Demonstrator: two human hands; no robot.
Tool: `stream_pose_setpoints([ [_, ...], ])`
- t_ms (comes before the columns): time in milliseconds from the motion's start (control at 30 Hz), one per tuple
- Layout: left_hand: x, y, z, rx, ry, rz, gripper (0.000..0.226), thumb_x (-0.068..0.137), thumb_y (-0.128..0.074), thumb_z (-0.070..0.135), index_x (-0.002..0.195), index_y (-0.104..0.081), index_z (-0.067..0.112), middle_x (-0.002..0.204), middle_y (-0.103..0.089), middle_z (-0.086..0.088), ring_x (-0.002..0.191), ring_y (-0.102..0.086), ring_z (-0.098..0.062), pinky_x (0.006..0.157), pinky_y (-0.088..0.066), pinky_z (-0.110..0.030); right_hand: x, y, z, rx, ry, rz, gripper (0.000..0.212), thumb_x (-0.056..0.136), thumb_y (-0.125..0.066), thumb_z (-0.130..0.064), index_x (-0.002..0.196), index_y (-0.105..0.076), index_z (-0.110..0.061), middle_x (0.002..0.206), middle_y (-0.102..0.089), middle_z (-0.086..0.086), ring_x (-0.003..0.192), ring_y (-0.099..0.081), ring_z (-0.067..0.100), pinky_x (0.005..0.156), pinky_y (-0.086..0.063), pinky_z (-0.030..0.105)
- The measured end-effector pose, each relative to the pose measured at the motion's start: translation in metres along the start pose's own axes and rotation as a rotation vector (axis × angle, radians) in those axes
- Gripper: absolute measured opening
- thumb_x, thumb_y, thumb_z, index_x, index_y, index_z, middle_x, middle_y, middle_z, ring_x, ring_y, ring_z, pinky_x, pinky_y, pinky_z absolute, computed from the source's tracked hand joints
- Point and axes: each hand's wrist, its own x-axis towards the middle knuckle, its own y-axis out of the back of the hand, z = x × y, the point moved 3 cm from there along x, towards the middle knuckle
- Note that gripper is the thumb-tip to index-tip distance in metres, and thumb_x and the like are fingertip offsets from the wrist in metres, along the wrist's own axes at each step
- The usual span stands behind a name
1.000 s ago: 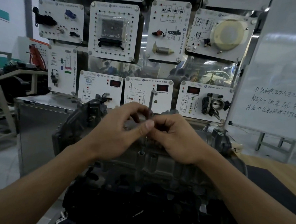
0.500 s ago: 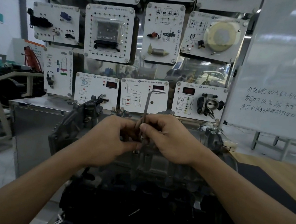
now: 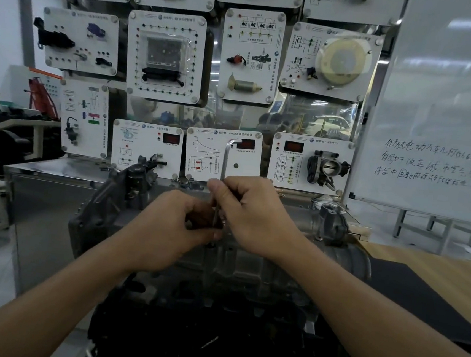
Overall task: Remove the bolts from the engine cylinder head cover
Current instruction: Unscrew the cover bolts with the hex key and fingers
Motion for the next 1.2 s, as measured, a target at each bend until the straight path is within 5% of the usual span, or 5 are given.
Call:
stream_pose_setpoints([
  [333,-0.004,-0.001,-0.005,0.027,0.05,0.004,0.005,0.085,-0.075,0.031,0.087,-0.076,0.035,0.083,-0.074,0.02,0.081,-0.067,0.007,0.076,-0.052,-0.014,-0.005,0.016,-0.01,0.027,0.144,0.305,0.036,0.102,-0.052,-0.024,0.077,-0.061,0.0,0.051,-0.051,-0.003,0.041,-0.046,0.011,0.036,-0.037,0.028],
  [467,-0.002,-0.001,-0.005,0.093,0.068,-0.016,0.011,0.079,-0.075,0.045,0.082,-0.073,0.036,0.079,-0.072,0.017,0.077,-0.066,0.001,0.076,-0.055,-0.027,-0.006,0.036,0.004,0.081,-0.099,0.039,0.042,0.103,-0.048,-0.03,0.078,-0.063,0.0,0.052,-0.054,0.002,0.047,-0.05,0.016,0.047,-0.045,0.035],
  [600,0.003,0.0,0.005,0.006,0.023,0.013,0.021,0.081,-0.073,0.045,0.099,-0.071,0.034,0.085,-0.071,0.021,0.083,-0.065,0.006,0.068,-0.048,-0.007,-0.032,0.054,0.024,0.021,-0.204,-0.109,0.043,0.103,-0.044,-0.034,0.08,-0.061,-0.003,0.054,-0.056,-0.001,0.05,-0.054,0.019,0.05,-0.046,0.032],
  [933,0.052,-0.024,0.061,-0.395,-0.04,0.034,0.015,0.097,-0.059,0.026,0.104,-0.072,0.029,0.094,-0.076,0.013,0.092,-0.069,0.002,0.07,-0.056,-0.018,-0.046,0.06,0.032,-0.022,-0.079,-0.042,0.034,0.104,-0.041,-0.031,0.074,-0.054,-0.022,0.053,-0.051,0.008,0.048,-0.048,0.027,0.05,-0.043,0.046],
  [1200,0.049,-0.038,0.056,-0.495,-0.106,-0.052,0.021,0.098,-0.056,0.011,0.111,-0.072,0.015,0.106,-0.076,0.003,0.108,-0.067,-0.006,0.097,-0.052,-0.025,-0.049,0.058,0.033,-0.09,0.019,-0.032,0.031,0.104,-0.043,-0.025,0.076,-0.052,-0.032,0.058,-0.054,-0.003,0.049,-0.05,0.008,0.048,-0.043,0.027],
])
